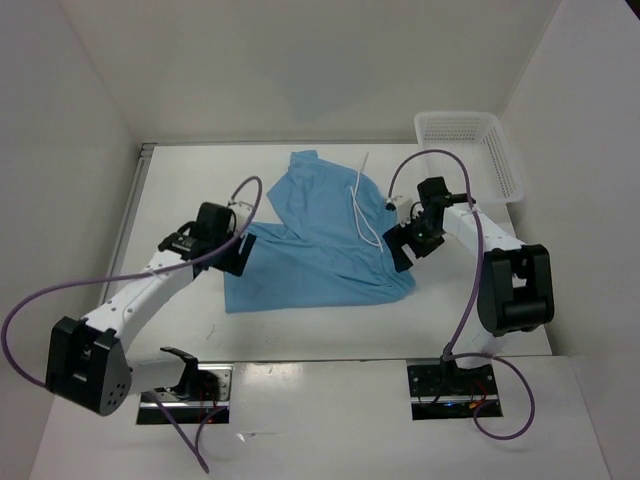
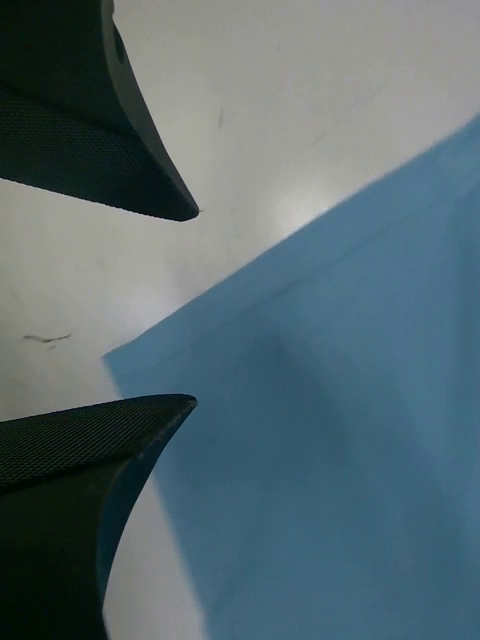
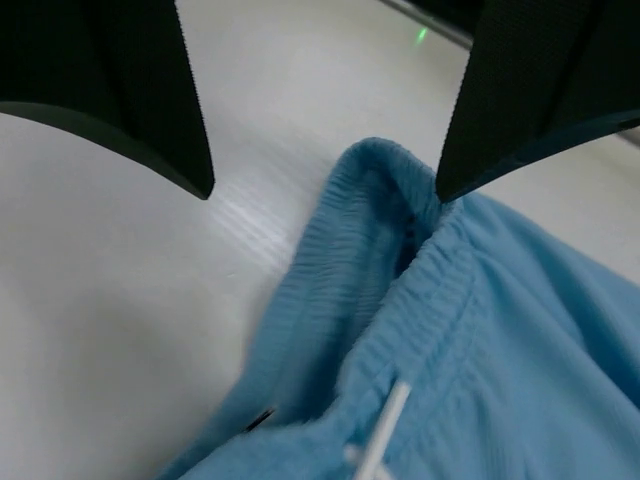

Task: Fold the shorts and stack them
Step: Flatten the shorts out

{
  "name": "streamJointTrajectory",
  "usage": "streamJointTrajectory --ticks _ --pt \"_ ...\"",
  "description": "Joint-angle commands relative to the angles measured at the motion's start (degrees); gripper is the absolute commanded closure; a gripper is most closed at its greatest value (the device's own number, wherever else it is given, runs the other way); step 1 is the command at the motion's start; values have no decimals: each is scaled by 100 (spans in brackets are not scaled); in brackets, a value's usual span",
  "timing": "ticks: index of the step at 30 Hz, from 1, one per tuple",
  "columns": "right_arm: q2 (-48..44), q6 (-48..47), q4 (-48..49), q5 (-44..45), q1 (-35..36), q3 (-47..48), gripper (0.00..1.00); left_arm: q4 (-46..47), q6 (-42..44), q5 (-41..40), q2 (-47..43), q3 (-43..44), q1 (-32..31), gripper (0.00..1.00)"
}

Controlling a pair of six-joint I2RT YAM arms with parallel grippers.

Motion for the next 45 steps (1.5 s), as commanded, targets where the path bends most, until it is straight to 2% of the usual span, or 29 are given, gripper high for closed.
streamJointTrajectory --ticks 1,2,6,9,13,14,15,16,17,18,19,20,21,23,26,28,32,34,35,36,37,38,39,41,42,43,45 --pt "137 -264 -389 -444 47 -178 0 -1223 16 406 -226 -533 -492 23" --pt "207 -265 -390 -444 47 -178 0 -1277 16 406 -227 -630 -746 23" --pt "384 -265 -188 -146 47 -336 0 -1261 16 345 28 -903 -1046 23" --pt "463 -535 -126 248 606 -643 0 -1067 16 134 89 -1246 -1047 21" --pt "463 -625 -126 250 855 -846 15 -830 16 203 256 -1474 -1100 28" --pt "463 -625 -126 189 855 -907 25 -603 16 203 318 -1597 -1100 31" --pt "463 -625 -65 188 855 -908 30 -487 16 203 318 -1598 -1100 39" --pt "463 -625 -65 241 855 -978 36 -391 16 203 388 -1685 -1100 42" --pt "463 -625 -65 241 855 -978 47 -250 16 203 458 -1686 -1100 46" --pt "463 -625 -12 311 855 -1030 51 -188 16 203 459 -1747 -1100 50" --pt "463 -625 -12 311 855 -1031 60 -48 16 203 520 -1799 -1100 59" --pt "463 -625 -12 364 855 -1031 64 23 16 134 520 -1800 -1100 67" --pt "463 -625 -12 364 855 -1031 68 145 16 133 520 -1861 -1100 84" --pt "463 -677 -12 364 855 -970 79 251 16 -24 520 -1914 -1100 96" --pt "463 -739 -64 495 855 -969 91 174 16 -78 468 -1967 -1100 100" --pt "401 -941 -152 496 855 -969 94 -361 16 9 275 -1967 -1100 100" --pt "287 -1274 -512 418 855 -874 94 -1504 16 124 -208 -1616 -1100 100" --pt "287 -1415 -741 365 855 -794 89 -1909 16 -43 -437 -1440 -1100 100" --pt "287 -1520 -741 364 855 -741 83 -2189 16 -43 -438 -1335 -1100 100" --pt "339 -1582 -811 460 855 -741 77 -2365 16 297 -438 -1012 -1152 100" --pt "340 -1635 -812 548 907 -689 65 -2524 16 509 -385 -878 -1205 100" --pt "340 -1636 -812 723 908 -688 45 -2604 16 694 -385 -790 -1205 99" --pt "261 -1636 -742 803 908 -610 35 -2604 16 896 -385 -789 -1275 92" --pt "129 -1531 -741 865 908 -364 20 -2422 16 898 -385 -789 -1275 61" --pt "-54 -1469 -828 926 908 -85 11 -2255 16 689 -385 -789 -1275 58" --pt "-152 -1408 -899 927 908 84 9 -2088 16 574 -385 -789 -1275 56" --pt "-362 -1275 -1039 814 908 444 5 -1648 16 511 -385 -553 -987 46"
